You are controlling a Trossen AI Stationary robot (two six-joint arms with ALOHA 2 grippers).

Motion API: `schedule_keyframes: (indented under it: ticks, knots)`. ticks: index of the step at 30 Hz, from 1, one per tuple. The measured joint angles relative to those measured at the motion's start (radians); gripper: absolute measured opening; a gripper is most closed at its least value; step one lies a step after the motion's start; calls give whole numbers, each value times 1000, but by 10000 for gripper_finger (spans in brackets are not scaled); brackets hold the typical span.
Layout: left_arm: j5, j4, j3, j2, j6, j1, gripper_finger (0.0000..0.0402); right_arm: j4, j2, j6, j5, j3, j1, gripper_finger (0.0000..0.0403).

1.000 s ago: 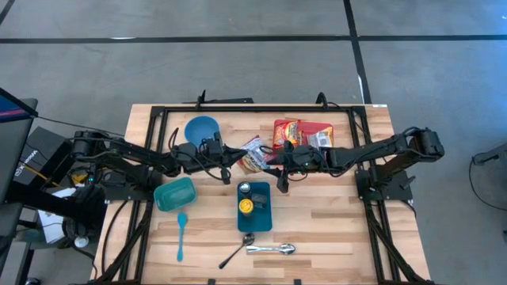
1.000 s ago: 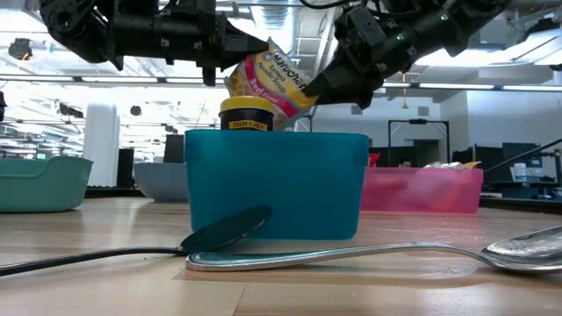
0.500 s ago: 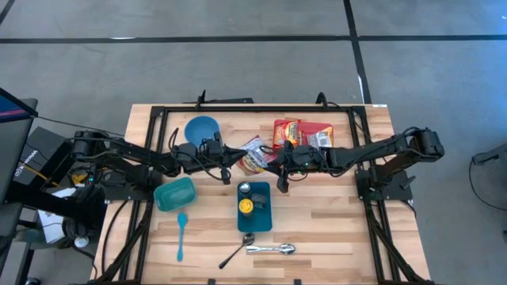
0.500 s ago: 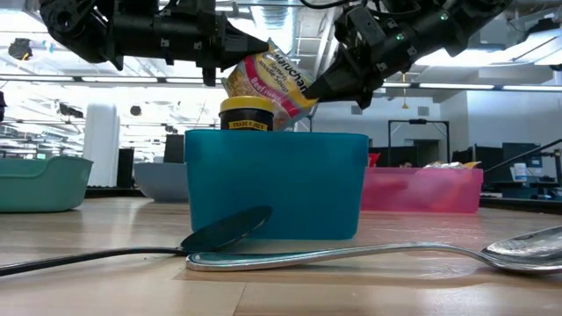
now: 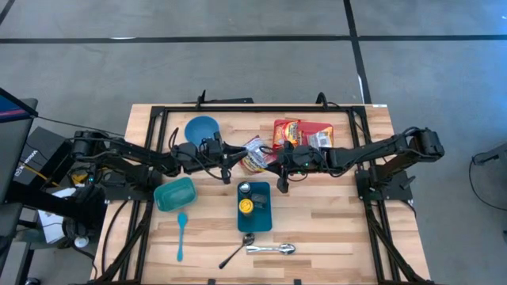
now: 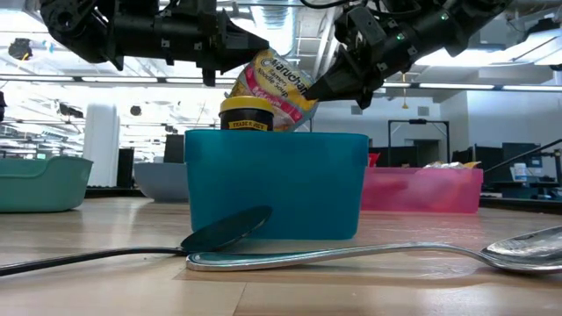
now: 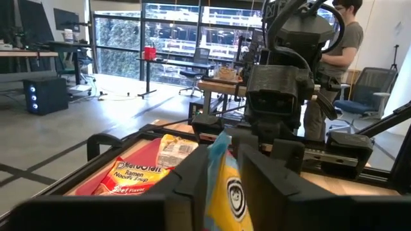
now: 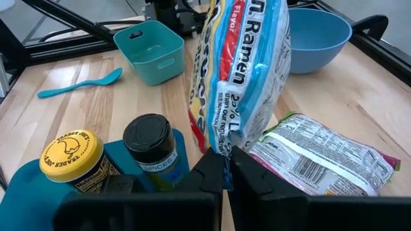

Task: Pick & Place Food Item
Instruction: Put the light blue noodle pack into the red bin

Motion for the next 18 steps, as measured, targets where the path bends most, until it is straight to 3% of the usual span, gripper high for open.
schedule_keyframes:
  ticks: [10,18]
  knots:
    - [-16,-1,0,0,0,0,175,0,0,0,16,0,0,1]
    - [-15,-4,0,-24,1,6,195,-4,0,-5,87,0,0,1]
